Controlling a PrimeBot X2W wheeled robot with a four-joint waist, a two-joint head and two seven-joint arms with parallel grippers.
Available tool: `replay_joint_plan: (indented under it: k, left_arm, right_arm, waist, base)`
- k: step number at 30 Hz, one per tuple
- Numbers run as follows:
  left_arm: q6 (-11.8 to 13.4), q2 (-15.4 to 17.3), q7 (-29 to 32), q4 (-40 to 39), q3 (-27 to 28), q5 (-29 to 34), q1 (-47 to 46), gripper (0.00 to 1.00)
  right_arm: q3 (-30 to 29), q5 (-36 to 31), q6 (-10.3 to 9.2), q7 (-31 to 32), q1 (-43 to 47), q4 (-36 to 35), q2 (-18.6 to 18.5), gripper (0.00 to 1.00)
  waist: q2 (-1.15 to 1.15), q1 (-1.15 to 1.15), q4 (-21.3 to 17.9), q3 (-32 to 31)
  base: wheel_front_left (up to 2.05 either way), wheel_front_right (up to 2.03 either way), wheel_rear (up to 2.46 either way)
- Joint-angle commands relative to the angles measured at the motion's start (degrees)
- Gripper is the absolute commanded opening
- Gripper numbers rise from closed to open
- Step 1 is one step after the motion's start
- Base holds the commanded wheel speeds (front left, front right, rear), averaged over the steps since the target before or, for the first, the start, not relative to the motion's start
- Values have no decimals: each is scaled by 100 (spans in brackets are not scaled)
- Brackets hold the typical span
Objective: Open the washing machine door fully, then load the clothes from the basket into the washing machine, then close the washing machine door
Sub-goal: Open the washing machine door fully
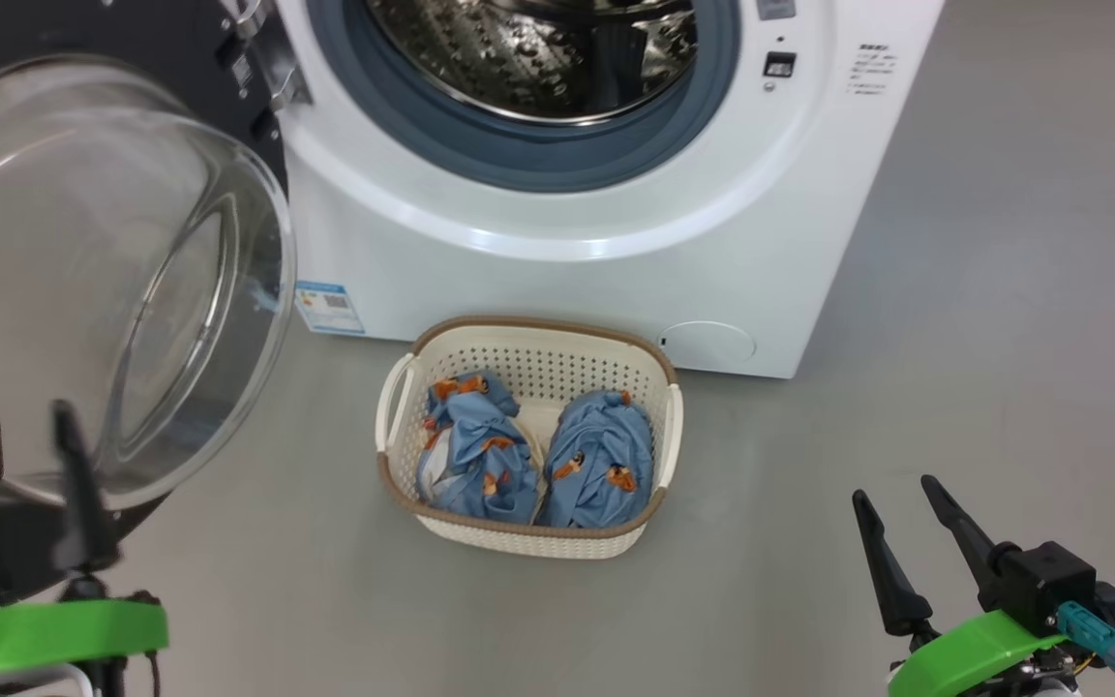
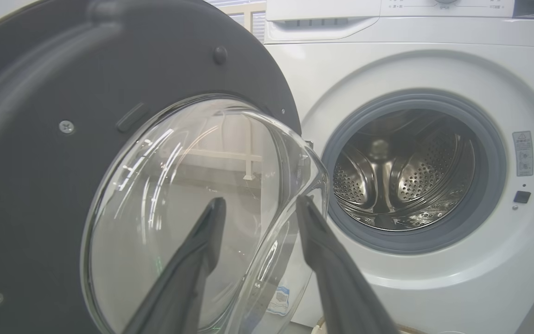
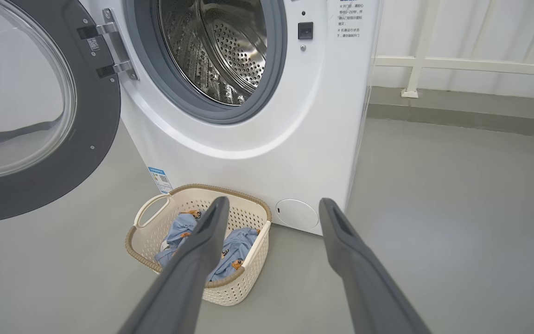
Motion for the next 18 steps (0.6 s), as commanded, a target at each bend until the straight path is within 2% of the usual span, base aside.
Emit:
replay_joint_plan:
  k: [1, 10, 18]
  left_arm:
    - [-10, 135, -29, -220, 139, 31, -22, 100]
    - [-20, 64, -29, -221, -505, 29, 522, 100]
    - [-22, 45, -29, -19, -609, 31, 906, 100]
  right_arm:
    - [158, 33, 35, -68, 44, -158, -21, 100]
    - [204, 21, 35, -68, 156, -480, 12, 100]
    - [199, -9, 35, -68, 362, -751, 70, 100]
  waist:
    - [0, 0, -155, -134]
    - [0, 0, -662, -332]
    - [0, 0, -1075, -528]
  base:
    - [0, 0, 0]
    - [0, 0, 0]
    - [0, 0, 0]
